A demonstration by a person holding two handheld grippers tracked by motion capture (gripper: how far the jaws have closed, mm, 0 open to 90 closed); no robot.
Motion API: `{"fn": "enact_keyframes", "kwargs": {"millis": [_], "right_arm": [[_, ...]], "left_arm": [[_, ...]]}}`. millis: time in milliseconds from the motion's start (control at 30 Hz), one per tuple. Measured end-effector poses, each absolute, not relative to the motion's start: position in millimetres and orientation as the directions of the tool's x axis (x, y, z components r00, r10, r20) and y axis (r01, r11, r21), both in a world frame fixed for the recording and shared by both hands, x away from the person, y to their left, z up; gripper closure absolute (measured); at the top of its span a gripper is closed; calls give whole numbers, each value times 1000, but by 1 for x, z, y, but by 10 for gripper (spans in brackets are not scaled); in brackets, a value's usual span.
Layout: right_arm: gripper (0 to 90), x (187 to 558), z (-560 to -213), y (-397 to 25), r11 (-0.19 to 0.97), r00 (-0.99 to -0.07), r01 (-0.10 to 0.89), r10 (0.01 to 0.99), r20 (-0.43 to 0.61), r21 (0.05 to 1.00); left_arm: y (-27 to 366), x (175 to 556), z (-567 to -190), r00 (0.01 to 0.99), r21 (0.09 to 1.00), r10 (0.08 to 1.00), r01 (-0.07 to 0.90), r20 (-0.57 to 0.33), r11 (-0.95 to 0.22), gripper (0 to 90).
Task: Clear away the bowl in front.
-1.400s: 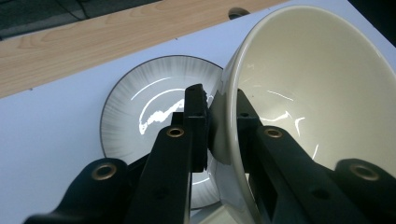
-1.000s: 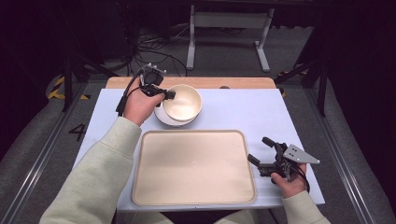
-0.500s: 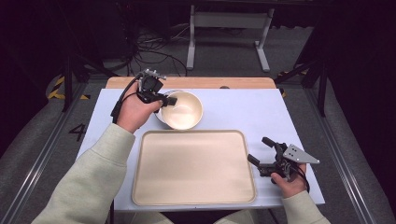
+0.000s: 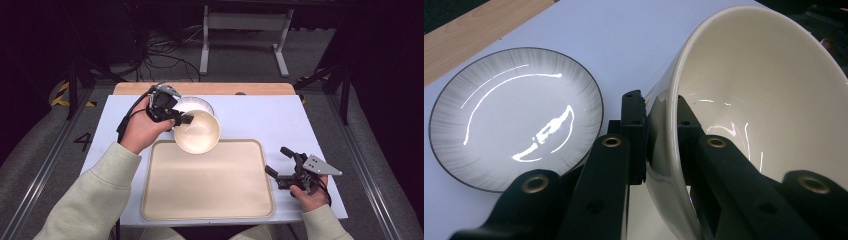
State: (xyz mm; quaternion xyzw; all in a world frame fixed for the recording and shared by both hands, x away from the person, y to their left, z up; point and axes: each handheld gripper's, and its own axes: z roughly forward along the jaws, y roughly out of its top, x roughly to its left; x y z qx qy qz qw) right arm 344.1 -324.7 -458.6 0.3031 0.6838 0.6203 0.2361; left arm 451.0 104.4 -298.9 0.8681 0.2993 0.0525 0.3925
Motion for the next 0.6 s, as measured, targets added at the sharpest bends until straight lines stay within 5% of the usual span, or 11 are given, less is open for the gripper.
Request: {"fn": "enact_keyframes", "kwargs": {"millis": [600], "right_arm": [[50, 344, -459, -324, 51, -705, 122, 708, 50, 991]], "left_arm": [[94, 427, -301, 875, 702, 468, 410, -122, -582, 821]]}}
